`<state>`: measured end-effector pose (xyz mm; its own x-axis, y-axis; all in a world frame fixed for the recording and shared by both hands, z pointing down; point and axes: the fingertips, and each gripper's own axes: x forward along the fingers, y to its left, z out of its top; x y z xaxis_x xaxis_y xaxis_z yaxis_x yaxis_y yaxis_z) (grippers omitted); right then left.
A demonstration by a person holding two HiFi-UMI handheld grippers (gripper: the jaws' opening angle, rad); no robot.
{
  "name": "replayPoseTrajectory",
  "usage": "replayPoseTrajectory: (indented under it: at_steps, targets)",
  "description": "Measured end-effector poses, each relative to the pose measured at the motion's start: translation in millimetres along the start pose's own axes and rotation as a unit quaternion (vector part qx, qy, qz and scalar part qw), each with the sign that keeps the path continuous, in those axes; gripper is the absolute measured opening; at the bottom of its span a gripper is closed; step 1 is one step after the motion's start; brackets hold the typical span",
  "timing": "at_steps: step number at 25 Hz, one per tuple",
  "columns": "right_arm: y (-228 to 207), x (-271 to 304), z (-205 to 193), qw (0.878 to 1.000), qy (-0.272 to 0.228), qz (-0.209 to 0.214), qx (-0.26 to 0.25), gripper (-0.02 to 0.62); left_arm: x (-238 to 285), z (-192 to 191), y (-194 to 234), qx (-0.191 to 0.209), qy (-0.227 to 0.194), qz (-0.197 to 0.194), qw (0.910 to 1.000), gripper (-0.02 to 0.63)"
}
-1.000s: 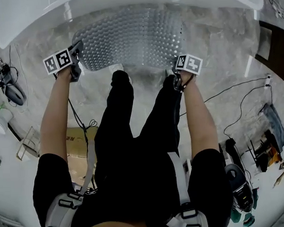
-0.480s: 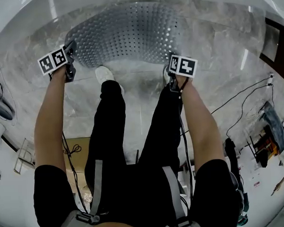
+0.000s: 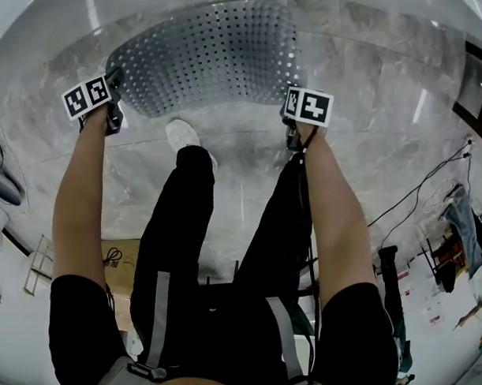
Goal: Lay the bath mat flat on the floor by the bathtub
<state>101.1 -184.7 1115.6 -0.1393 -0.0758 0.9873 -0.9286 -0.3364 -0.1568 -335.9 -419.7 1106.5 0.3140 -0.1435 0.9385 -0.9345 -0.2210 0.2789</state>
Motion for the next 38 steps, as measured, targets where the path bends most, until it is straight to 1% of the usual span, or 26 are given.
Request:
replayPoseTrajectory:
  at_steps: [5,11,14,19,23,26,27,28,29,31,32,34,35,37,38]
  targets:
    - [-6,22,2,0.999,0.002,-0.025,-0.025,0.037,19,-2,9,0.021,0.001,0.011,0.9997,0.040]
    - [-42,52,-3,0.998,0.001,-0.049,-0.030,0.038,40,-1,26,0.031,-0.012,0.041,0.9986,0.040]
    - [-59,67,2,0.997,0.002,-0.061,-0.039,0.040,49,-2,32,0.042,-0.017,0.052,0.9976,0.040]
    - [-76,94,2,0.997,0.006,-0.077,-0.030,0.040,71,-1,44,0.055,-0.016,0.070,0.9959,0.040]
    - [-90,111,-4,0.994,0.026,-0.098,-0.029,0.040,91,-1,50,0.062,-0.013,0.082,0.9946,0.040]
    - [-102,117,-9,0.992,0.040,-0.119,-0.013,0.043,102,-1,57,0.061,-0.016,0.091,0.9938,0.040]
    - [-102,121,-6,0.993,0.033,-0.113,-0.014,0.044,105,0,59,0.061,-0.018,0.094,0.9936,0.040]
    - [-100,126,0,0.995,0.018,-0.101,-0.019,0.048,108,0,61,0.061,-0.019,0.095,0.9934,0.056]
    - [-99,129,6,0.995,0.002,-0.091,-0.027,0.057,110,-1,61,0.062,-0.019,0.095,0.9934,0.102]
    - [-103,129,11,0.995,-0.014,-0.092,-0.038,0.119,111,-5,63,0.068,-0.016,0.098,0.9927,0.182]
    - [-106,125,10,0.994,-0.014,-0.099,-0.038,0.148,111,-6,64,0.074,-0.014,0.103,0.9918,0.202]
    - [-110,117,8,0.993,-0.024,-0.111,-0.037,0.216,105,-9,69,0.081,-0.009,0.117,0.9897,0.235]
    - [-108,113,10,0.992,-0.038,-0.113,-0.039,0.239,101,-11,72,0.081,-0.008,0.125,0.9888,0.248]
    - [-103,100,20,0.989,-0.073,-0.116,-0.048,0.252,90,-12,75,0.078,-0.009,0.136,0.9876,0.258]
    - [-101,92,22,0.988,-0.082,-0.119,-0.054,0.252,84,-13,73,0.078,-0.009,0.137,0.9875,0.258]
